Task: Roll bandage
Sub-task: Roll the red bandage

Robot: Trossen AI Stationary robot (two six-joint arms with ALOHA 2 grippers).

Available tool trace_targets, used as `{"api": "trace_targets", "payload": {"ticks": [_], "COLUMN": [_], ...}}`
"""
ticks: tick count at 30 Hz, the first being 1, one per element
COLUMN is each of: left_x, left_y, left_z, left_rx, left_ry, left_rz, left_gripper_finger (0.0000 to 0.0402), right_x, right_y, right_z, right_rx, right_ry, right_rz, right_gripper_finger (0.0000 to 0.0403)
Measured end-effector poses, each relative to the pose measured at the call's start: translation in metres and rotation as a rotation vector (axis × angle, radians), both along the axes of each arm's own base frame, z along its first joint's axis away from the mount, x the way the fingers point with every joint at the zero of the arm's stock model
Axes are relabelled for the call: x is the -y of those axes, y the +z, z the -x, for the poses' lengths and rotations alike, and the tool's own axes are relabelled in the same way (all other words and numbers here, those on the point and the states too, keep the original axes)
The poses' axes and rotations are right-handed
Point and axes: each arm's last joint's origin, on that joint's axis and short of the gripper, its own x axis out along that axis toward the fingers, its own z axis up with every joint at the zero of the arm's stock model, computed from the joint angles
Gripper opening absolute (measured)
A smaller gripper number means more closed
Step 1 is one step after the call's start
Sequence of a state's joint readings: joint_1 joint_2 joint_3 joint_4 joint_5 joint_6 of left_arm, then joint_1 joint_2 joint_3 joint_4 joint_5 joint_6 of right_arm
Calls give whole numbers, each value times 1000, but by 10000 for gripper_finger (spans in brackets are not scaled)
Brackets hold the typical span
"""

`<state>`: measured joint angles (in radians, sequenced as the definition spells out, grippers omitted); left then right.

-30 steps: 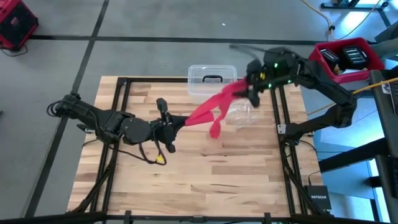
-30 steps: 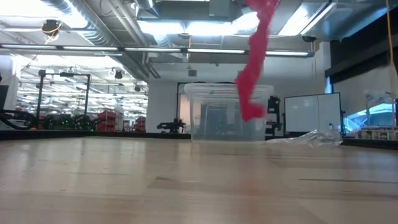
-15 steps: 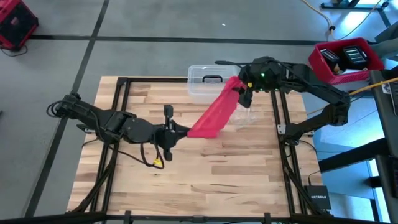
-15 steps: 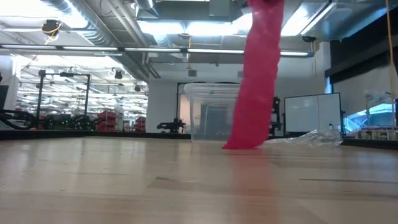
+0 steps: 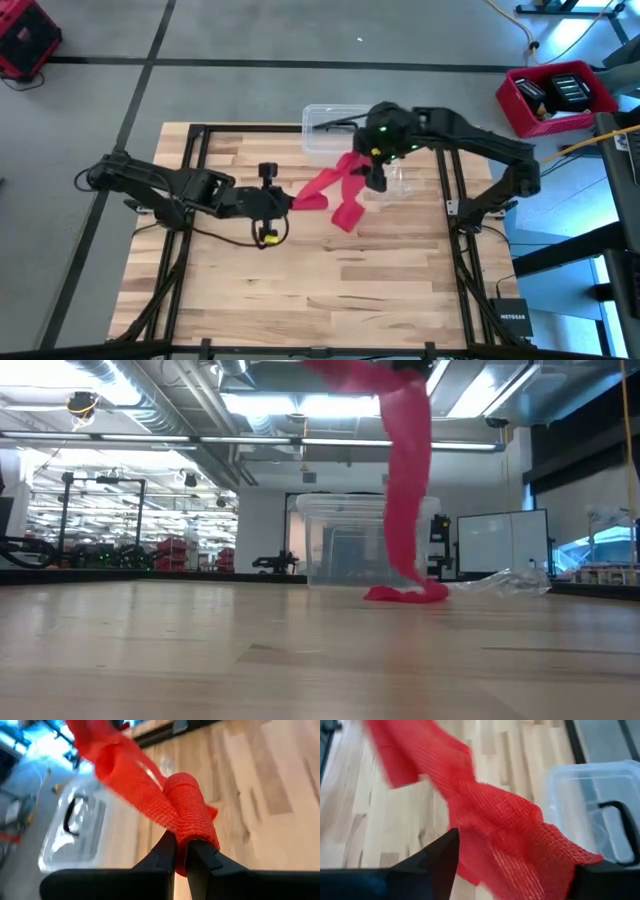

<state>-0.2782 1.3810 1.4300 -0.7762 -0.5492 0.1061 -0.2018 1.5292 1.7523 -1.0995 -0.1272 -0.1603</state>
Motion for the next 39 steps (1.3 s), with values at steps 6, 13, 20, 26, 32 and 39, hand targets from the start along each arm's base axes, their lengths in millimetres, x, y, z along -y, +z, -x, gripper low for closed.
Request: {"api": "trace_targets", "payload": {"ticks": [6, 13, 20, 26, 32, 39], "left_x": [-6, -11, -12, -11, -11, -8], "left_y": [-44, -76, -77, -76, -75, -77], "left_z": [-2, -3, -8, -8, -8, -10], "left_rx": [-66, -74, -24, -23, -12, -21], "left_ry": [67, 118, 107, 102, 102, 51], "left_rz": [29, 67, 67, 67, 70, 143], "left_gripper_finger": [17, 17, 17, 17, 17, 17], "right_x": [-13, -23, -27, -28, -28, -32], "right_y": [-36, -68, -46, -62, -57, -42], "right_z": [-29, -27, -37, -39, -30, -33], "right_rx": [-180, -525, -277, -334, -364, -229], "right_ry": [74, 3, 4, 35, -13, 9], "right_rz": [-17, 84, 208, 65, 105, 165], "right_gripper_finger": [280, 271, 258, 253, 252, 252]}}
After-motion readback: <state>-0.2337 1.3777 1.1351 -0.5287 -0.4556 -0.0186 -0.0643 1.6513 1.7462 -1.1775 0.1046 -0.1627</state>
